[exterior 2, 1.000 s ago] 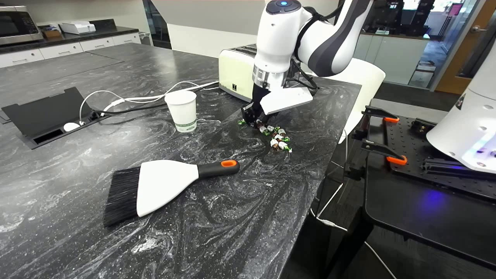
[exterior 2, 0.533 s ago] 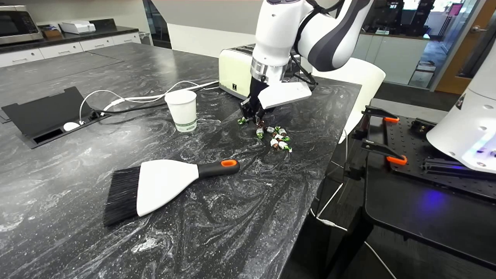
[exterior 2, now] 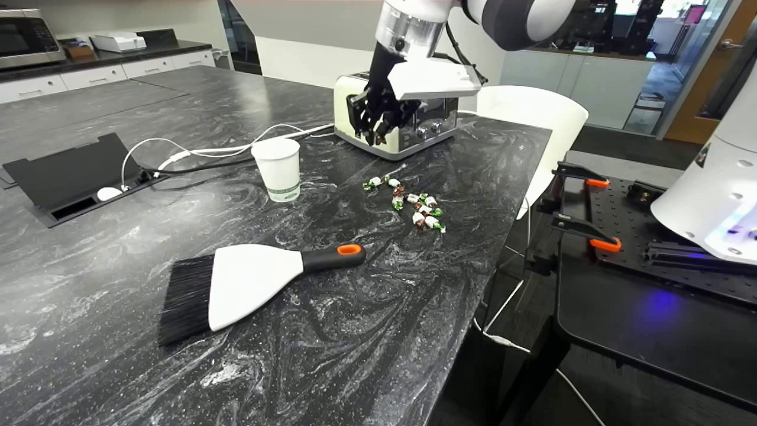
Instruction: Pick up a sweet from the counter and put it in the cup
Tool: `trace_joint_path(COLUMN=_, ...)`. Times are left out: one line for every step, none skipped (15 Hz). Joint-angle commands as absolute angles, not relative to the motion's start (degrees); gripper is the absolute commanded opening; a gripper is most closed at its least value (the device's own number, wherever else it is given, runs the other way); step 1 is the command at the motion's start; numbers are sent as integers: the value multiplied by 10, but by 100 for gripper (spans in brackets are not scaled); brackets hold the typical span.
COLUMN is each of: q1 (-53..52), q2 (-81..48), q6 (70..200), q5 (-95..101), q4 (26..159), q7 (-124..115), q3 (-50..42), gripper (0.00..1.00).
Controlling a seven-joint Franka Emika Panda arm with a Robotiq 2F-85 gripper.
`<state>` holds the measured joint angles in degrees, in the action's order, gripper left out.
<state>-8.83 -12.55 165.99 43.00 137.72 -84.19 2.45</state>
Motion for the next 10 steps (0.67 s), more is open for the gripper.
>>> trace_joint_path(q1=-71, q2=-117, q6=1578, q5=320, q4=1342, q7=-712, q3=84, gripper=4)
trace_joint_path(q1=-74, q2=-124, q6=1550, q5=303, q4=1316, q7=-686, q3=90, gripper=4)
trace_joint_path(q1=-78, q2=-130, q6=1523, q5=299, q4=1290, q7=-673, q3=91, gripper=4)
trace_joint_path(q1=-82, q2=-138, q6=1500, q5=305, q4=1261, q7=-666, q3=89, gripper=4)
trace_joint_path(q1=-111, q2=-144, q6=1485, q5=300, q4=1236, q7=-649, q3=61, gripper=4)
trace_joint_path(q1=-115, q2=-156, q6=1469, q5=305, q4=1206, q7=-641, q3=57, gripper=4)
trace_joint_path(q1=-122, q2=-168, q6=1457, q5=311, q4=1180, q7=-634, q3=50, gripper=4)
trace_joint_path(q1=-126, q2=-184, q6=1447, q5=307, q4=1151, q7=-616, q3=46, gripper=4)
trace_joint_path(q1=-129, q2=-198, q6=1440, q5=303, q4=1127, q7=-599, q3=43, gripper=4)
trace_joint_path(q1=-130, q2=-216, q6=1439, q5=292, q4=1102, q7=-577, q3=43, gripper=4)
